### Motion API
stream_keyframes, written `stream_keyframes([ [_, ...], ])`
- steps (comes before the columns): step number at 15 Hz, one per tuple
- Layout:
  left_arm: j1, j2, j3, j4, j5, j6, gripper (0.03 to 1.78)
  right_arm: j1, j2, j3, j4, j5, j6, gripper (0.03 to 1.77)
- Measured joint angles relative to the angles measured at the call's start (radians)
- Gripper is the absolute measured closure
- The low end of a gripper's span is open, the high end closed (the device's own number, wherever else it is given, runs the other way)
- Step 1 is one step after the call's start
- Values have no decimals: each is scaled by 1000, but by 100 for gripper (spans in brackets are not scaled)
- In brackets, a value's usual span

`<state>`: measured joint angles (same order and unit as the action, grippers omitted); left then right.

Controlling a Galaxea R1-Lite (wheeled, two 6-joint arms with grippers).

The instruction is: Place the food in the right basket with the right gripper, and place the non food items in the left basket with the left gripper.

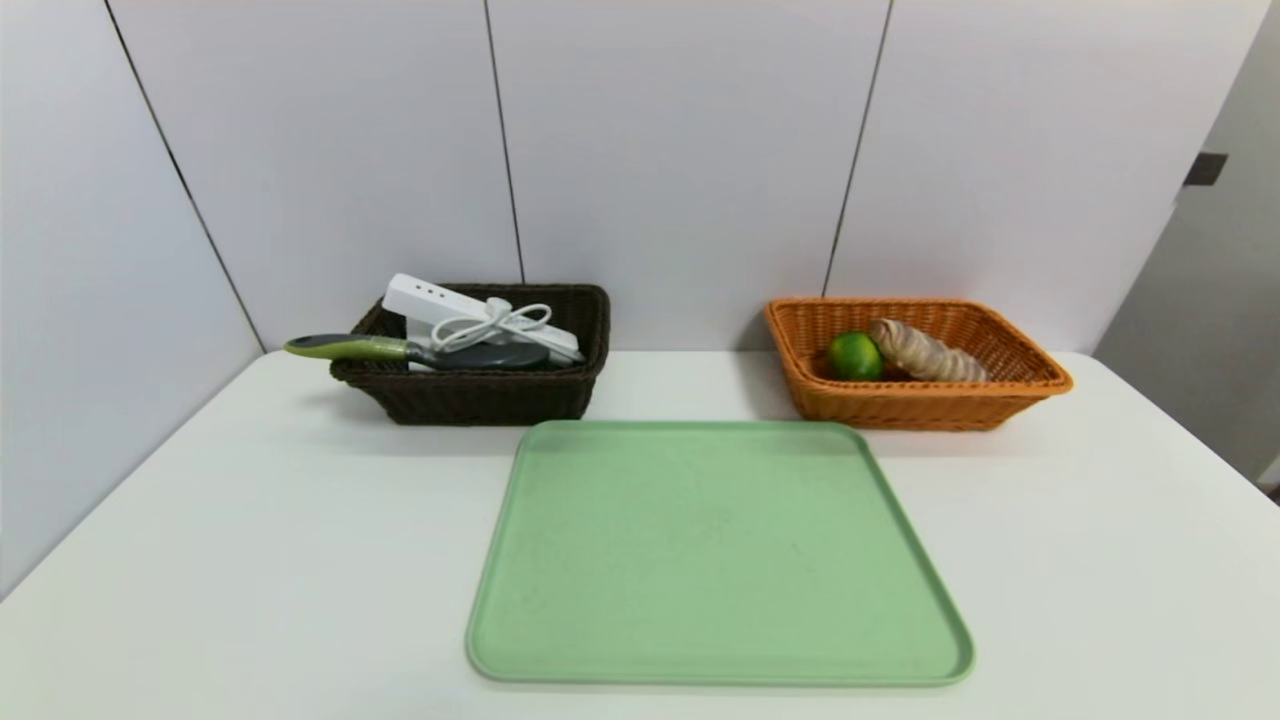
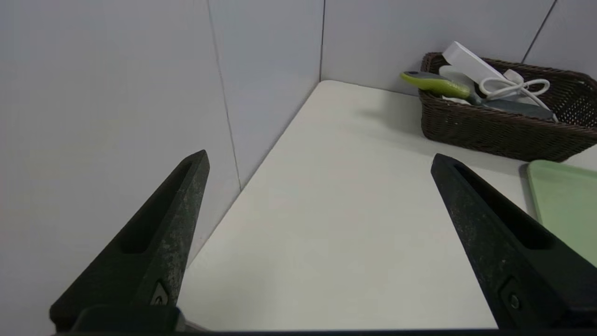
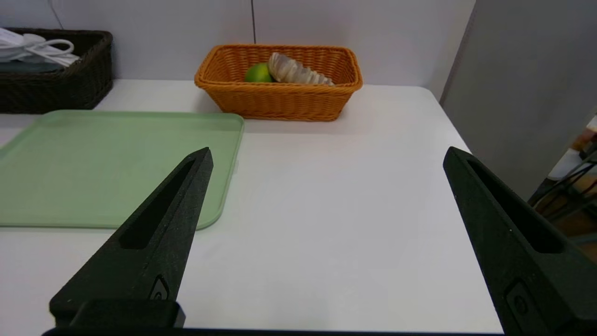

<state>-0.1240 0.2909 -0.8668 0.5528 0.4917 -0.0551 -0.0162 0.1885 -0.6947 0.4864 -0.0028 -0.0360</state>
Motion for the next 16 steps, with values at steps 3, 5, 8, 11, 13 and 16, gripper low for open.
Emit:
stream_keyframes([
  [3,94,-16,-8,-3,-49,7,12,6,-97,32,5,2,-1,9],
  [5,146,-38,-3,2,-151,9,12,8,-132,48,-2,6,-4,9],
  [8,150,-101,62,-3,-220,86,12,9,-174,74,-30,23,-13,9],
  [11,138,-201,184,-3,-276,252,12,9,-189,97,-108,27,-57,9],
  [13,131,-251,268,-74,-275,336,12,9,-190,133,-201,25,-69,9],
  [16,126,-282,415,-280,-283,269,12,9,-190,247,-397,28,-119,9],
])
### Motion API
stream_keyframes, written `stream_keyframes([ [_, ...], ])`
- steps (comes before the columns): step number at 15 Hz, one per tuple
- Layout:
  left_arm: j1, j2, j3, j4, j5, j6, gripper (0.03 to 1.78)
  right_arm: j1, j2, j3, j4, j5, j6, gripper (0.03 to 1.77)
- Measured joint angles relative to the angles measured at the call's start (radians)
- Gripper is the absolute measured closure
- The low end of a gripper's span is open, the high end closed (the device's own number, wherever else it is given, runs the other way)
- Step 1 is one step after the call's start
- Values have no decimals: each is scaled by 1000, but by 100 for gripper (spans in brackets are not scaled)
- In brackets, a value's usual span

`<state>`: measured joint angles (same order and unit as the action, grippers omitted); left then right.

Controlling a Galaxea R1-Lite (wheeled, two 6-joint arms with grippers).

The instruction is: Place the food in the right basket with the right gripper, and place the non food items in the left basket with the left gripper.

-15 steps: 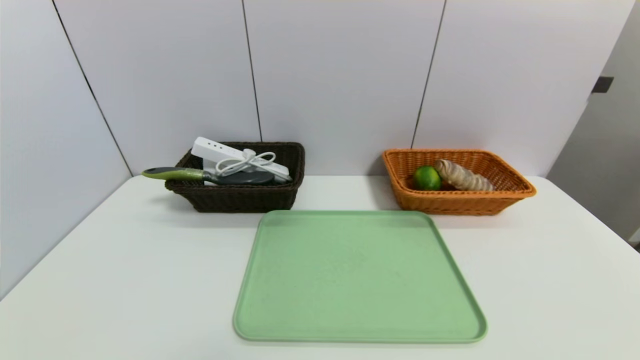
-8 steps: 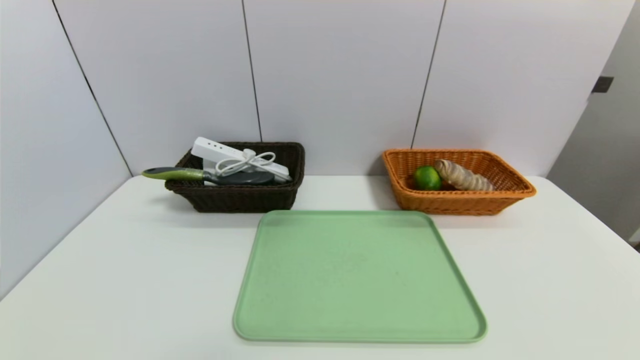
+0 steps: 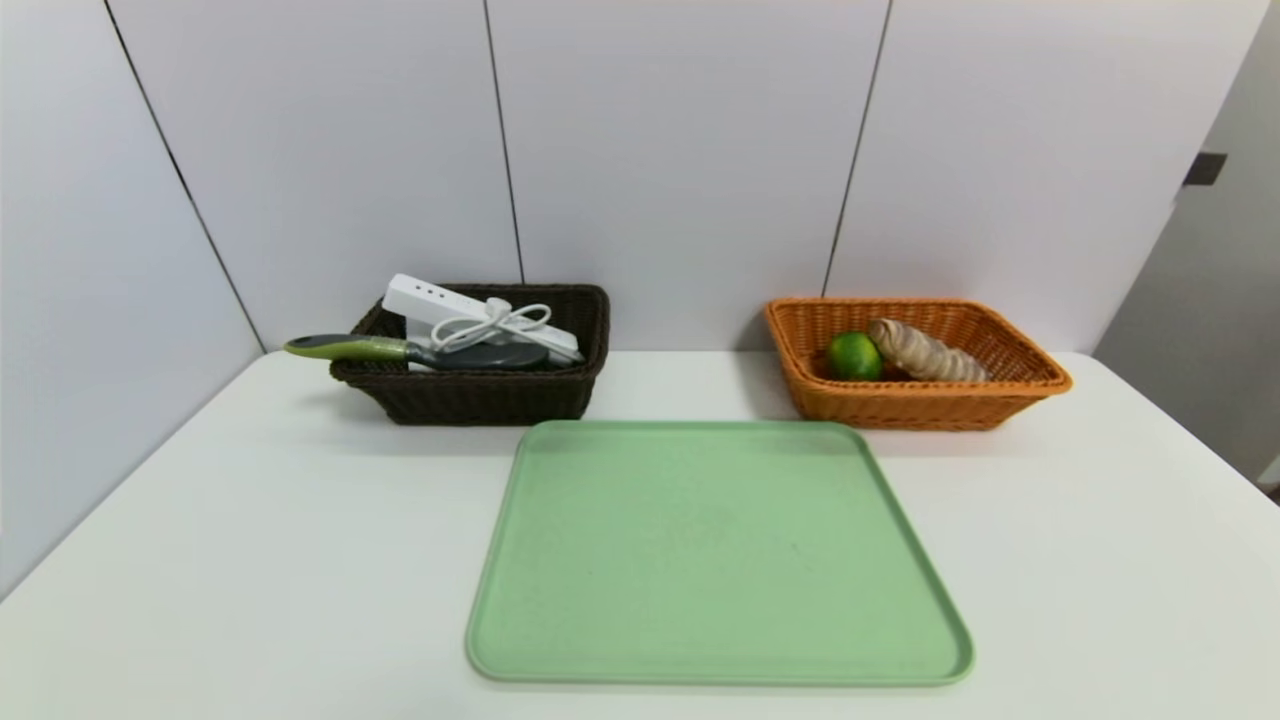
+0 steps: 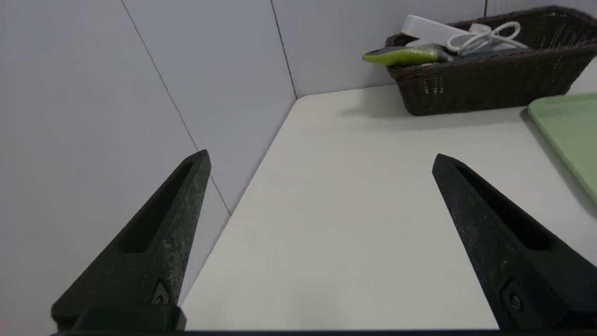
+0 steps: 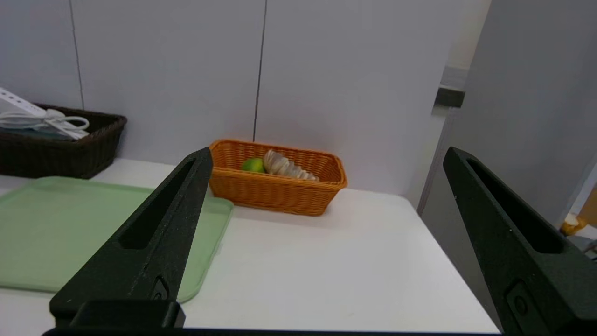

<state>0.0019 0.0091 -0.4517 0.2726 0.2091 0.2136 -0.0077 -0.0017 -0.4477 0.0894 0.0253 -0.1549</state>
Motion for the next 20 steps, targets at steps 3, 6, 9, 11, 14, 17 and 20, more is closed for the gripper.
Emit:
stream_keyframes([
  [3,0,-7,231,-281,-76,-112,12,0,0,186,-202,22,-59,9],
  [6,-1,-9,416,-558,-133,-175,12,0,0,374,-405,37,-110,9],
  [9,-1,-9,447,-484,-204,-190,12,0,0,439,-455,41,-102,9],
  [11,-1,-9,450,-381,-249,-194,12,0,0,446,-291,43,-93,9],
  [14,-1,-9,452,-333,-260,-298,12,0,0,447,-95,34,-46,9],
  [17,-1,-9,452,-326,-209,-324,12,0,0,447,-85,32,11,9],
  [20,-1,-9,452,-295,-211,-203,12,0,0,448,-83,32,15,9],
])
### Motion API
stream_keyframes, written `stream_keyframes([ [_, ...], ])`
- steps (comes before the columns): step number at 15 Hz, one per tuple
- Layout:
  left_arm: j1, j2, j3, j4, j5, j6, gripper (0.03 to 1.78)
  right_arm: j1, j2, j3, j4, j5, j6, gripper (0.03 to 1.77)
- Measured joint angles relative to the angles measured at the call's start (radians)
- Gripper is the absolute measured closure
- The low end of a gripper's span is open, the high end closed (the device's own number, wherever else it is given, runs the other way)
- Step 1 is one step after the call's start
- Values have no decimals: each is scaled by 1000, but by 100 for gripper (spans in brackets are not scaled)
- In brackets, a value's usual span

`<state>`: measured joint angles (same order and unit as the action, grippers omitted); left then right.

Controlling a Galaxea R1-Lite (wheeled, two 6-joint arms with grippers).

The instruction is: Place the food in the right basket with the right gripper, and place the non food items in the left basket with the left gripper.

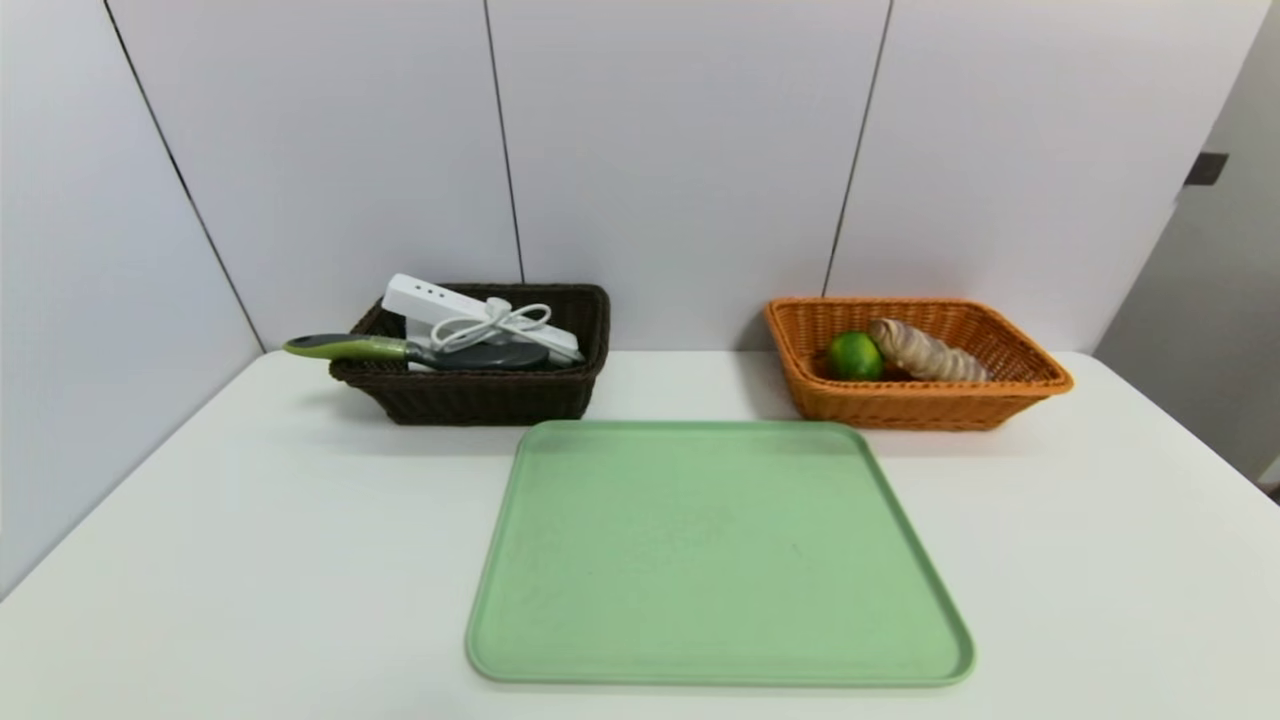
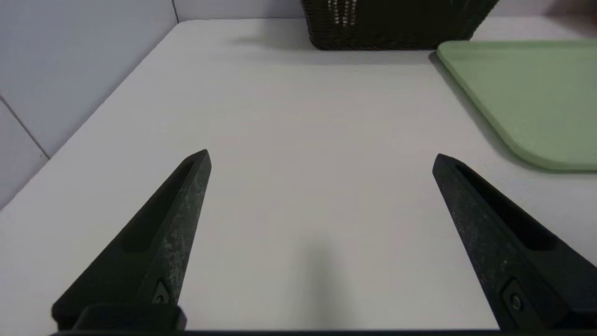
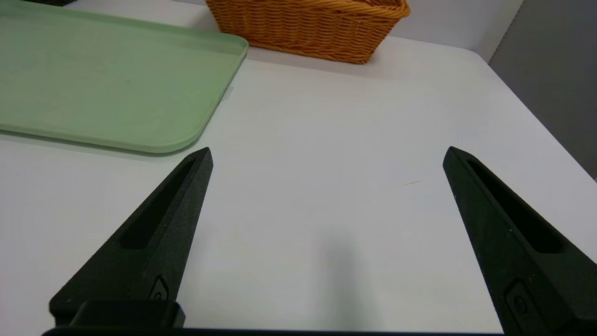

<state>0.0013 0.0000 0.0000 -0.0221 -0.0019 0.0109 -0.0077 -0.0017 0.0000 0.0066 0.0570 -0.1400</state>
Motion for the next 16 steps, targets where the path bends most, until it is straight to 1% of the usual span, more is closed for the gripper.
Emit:
stream_keyframes([
  [1,0,0,0,26,-3,44,12,0,0,0,0,0,0,9],
  [2,0,0,-2,28,-4,56,12,0,0,0,1,-3,4,9],
  [4,0,0,-2,28,-4,49,12,0,0,0,1,-6,43,9],
  [5,0,0,-2,28,-3,38,12,0,0,0,-1,-15,63,9],
  [6,0,0,-2,28,-2,23,12,1,0,0,-1,-20,70,9],
  [13,0,0,-1,21,-2,5,12,1,0,0,-2,-21,79,9],
  [16,0,0,0,20,-2,5,12,1,0,0,-1,-33,77,9],
])
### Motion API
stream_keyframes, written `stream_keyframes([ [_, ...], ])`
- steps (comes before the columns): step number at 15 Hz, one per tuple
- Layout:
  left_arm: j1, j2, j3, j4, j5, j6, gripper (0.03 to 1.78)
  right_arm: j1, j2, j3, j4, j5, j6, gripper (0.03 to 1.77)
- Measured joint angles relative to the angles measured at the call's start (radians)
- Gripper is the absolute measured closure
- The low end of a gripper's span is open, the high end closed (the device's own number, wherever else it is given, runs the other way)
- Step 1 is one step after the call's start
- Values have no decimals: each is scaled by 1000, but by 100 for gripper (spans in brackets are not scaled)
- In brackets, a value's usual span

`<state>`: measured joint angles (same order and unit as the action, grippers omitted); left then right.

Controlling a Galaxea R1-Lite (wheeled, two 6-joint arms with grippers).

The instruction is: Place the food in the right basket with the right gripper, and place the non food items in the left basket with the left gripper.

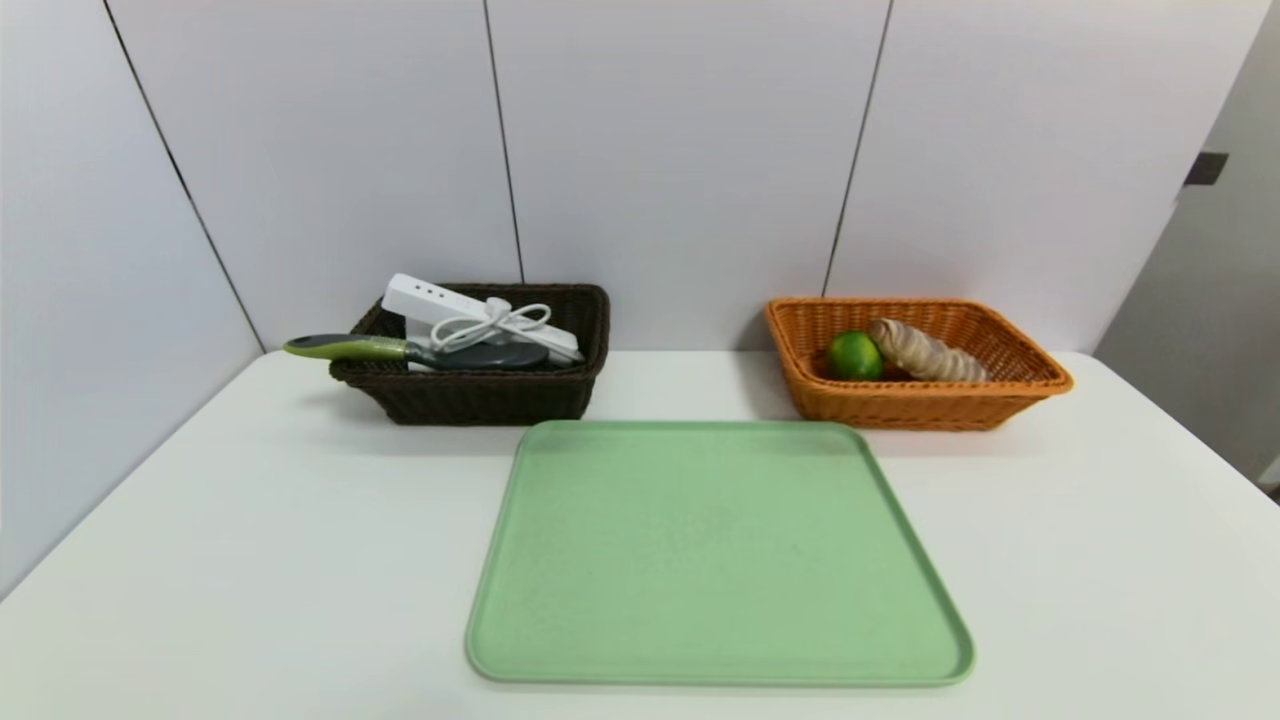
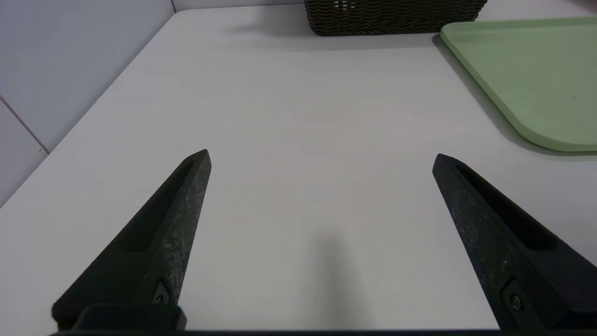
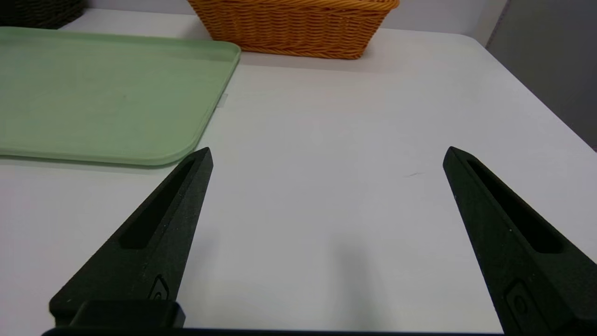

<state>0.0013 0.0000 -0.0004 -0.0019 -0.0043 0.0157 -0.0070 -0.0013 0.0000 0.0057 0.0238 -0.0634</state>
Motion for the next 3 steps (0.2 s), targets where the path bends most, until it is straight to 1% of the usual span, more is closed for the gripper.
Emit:
stream_keyframes([
  [3,0,0,0,0,0,0,12,0,0,0,-1,-1,2,9],
])
